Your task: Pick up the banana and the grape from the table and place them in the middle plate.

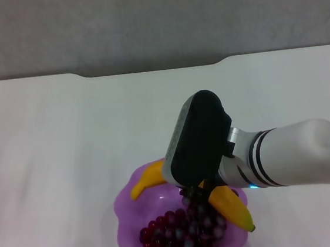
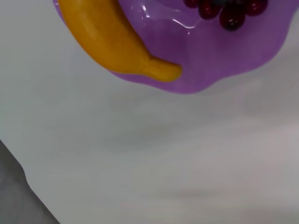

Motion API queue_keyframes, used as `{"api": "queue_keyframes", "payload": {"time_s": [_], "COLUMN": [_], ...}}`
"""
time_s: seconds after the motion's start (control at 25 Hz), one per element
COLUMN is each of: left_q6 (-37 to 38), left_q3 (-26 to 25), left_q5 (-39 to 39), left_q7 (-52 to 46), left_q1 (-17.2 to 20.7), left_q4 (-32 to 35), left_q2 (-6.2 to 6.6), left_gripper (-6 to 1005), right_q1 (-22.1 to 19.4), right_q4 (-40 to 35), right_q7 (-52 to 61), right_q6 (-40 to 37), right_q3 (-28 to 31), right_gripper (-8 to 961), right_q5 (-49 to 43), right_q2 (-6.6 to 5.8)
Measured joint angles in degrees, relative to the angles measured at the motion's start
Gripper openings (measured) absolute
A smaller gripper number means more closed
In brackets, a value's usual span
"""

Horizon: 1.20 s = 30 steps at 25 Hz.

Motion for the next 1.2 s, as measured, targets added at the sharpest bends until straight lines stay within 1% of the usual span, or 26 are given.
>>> {"api": "queue_keyframes", "payload": {"time_s": [0.56, 0.8, 1.0, 1.2], "left_q6": [0.0, 0.0, -0.01, -0.36], "left_q3": [0.08, 0.09, 0.09, 0.71], "left_q5": [0.0, 0.0, 0.0, 0.0], "left_q7": [0.0, 0.0, 0.0, 0.0], "left_q1": [0.14, 0.17, 0.26, 0.14], "left_q4": [-0.1, -0.09, -0.12, -0.14], "left_q2": [0.0, 0.0, 0.0, 0.0], "left_gripper": [857, 856, 857, 857], "right_q1": [0.57, 0.57, 0.53, -0.07], "right_q4": [-0.18, -0.18, -0.29, -0.74], "right_q7": [2.33, 2.38, 2.44, 3.82], "right_q6": [-0.31, -0.34, -0.4, -3.19], "right_q3": [-0.32, -0.49, -0.56, -0.24], "right_gripper": [512, 561, 762, 859], "right_q5": [0.08, 0.08, 0.08, 0.08], "right_q2": [0.07, 0.09, 0.09, 0.08]}}
